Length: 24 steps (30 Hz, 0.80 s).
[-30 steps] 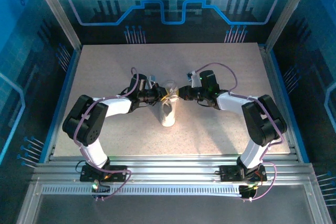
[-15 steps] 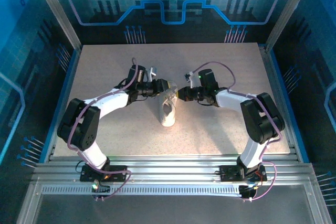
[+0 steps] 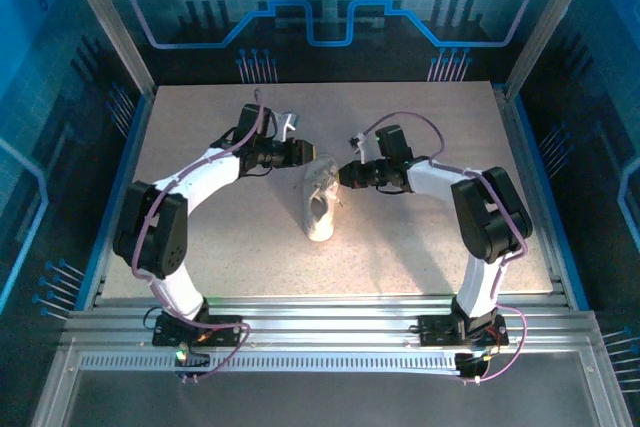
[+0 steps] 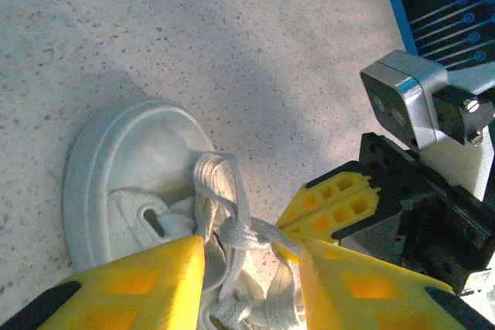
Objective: Tie the shoes
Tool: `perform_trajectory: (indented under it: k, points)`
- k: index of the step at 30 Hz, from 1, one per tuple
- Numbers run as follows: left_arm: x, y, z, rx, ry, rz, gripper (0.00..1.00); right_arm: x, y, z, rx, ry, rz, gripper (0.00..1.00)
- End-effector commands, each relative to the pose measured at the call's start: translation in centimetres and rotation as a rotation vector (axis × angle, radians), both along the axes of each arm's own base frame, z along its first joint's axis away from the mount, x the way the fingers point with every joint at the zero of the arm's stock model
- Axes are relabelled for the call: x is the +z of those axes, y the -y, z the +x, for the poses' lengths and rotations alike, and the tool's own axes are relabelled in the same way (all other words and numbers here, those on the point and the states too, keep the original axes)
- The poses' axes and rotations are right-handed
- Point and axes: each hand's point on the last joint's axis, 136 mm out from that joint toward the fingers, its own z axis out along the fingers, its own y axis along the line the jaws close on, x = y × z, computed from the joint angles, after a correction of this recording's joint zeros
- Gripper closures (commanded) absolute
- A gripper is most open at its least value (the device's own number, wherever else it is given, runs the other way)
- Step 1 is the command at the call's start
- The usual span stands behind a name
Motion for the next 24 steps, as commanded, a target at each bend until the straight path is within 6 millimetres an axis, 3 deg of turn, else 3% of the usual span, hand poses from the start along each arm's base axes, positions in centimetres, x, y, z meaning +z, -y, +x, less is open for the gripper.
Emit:
perform_trajectory:
  k: [1, 6, 14, 20, 24]
  points:
    - [-0.5, 0.2, 0.8, -0.075, 0.017, -0.018, 0.61, -0.5, -0.1, 0.0, 0.077, -0.016, -0.007, 1.00]
    - [-1.1, -0.6, 2.0, -0.041, -0.002, -0.083, 0.61, -0.4, -0.6, 0.6, 0.131, 0.009, -0.020, 1.00]
    - [-2.9, -1.9, 2.1, -0.005, -0.060, -0.151, 0.62, 0.3, -1.4, 1.2, 0.196, 0.050, -0.008, 1.00]
    - [-6.6, -2.6, 0.9, 0.051, -0.188, -0.132, 0.66, 0.1, -1.6, 1.8, 0.215, 0.047, -0.024, 1.00]
    - [-7.7, -2.8, -0.1, 0.064, -0.205, -0.149, 0.66, 0.0, -1.8, 2.0, 0.234, 0.050, -0.024, 1.00]
